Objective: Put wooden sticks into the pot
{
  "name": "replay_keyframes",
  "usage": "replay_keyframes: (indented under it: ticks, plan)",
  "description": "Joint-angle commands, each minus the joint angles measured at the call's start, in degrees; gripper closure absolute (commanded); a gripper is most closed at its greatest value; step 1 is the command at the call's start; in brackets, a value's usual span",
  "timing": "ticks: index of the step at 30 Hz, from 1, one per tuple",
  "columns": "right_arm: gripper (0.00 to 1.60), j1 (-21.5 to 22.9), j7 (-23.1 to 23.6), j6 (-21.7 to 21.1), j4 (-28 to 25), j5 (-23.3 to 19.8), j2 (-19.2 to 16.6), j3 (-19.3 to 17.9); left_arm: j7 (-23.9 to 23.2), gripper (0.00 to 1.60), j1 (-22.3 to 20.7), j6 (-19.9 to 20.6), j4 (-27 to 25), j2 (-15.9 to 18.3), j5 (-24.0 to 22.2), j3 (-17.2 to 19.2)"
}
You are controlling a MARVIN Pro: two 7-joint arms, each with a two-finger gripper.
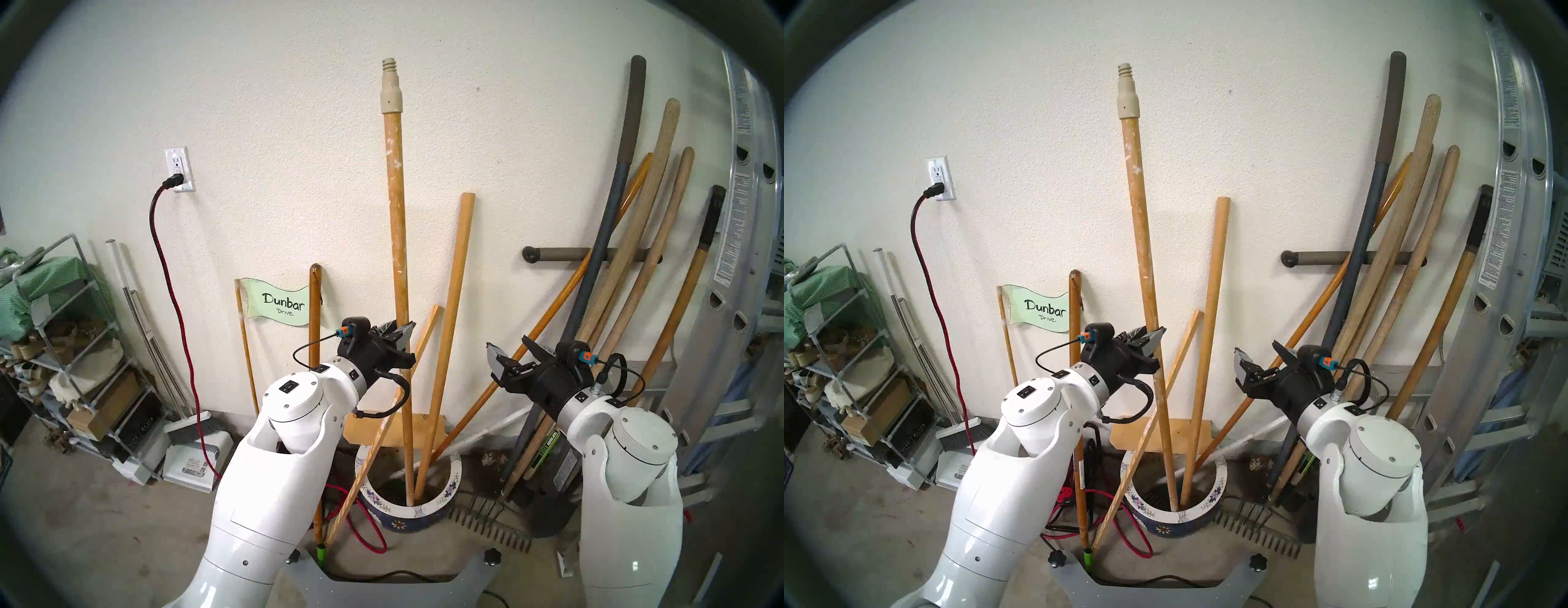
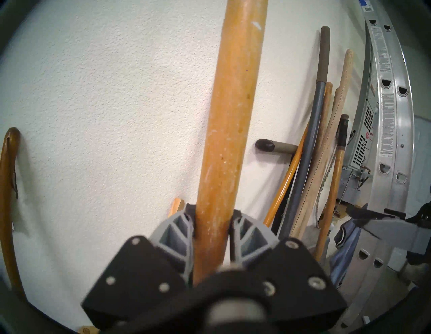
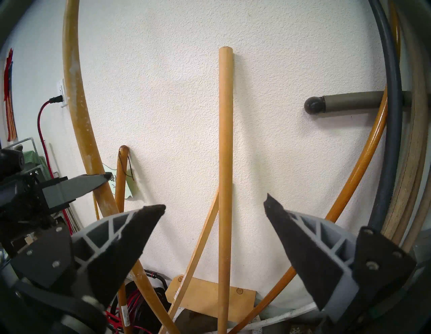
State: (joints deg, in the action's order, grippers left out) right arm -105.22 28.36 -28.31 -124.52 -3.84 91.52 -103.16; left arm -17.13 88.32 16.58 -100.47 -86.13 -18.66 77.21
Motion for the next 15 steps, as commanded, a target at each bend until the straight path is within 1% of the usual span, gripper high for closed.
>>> replay_keyframes:
  ticks: [1, 15]
  plan:
    - [0.00, 0.01, 0.04, -0.15, -0.06, 0.08, -0.15, -0.01, -1.07, 1.60, -2.06, -1.56, 1.64, -0.43, -0.77, 0.51]
    - [0.00, 0.01, 0.04, -0.15, -0.06, 0.08, -0.15, -0.01, -2.59, 1.60, -5.46, -3.68, 10.97, -0.81, -0.35, 0.56]
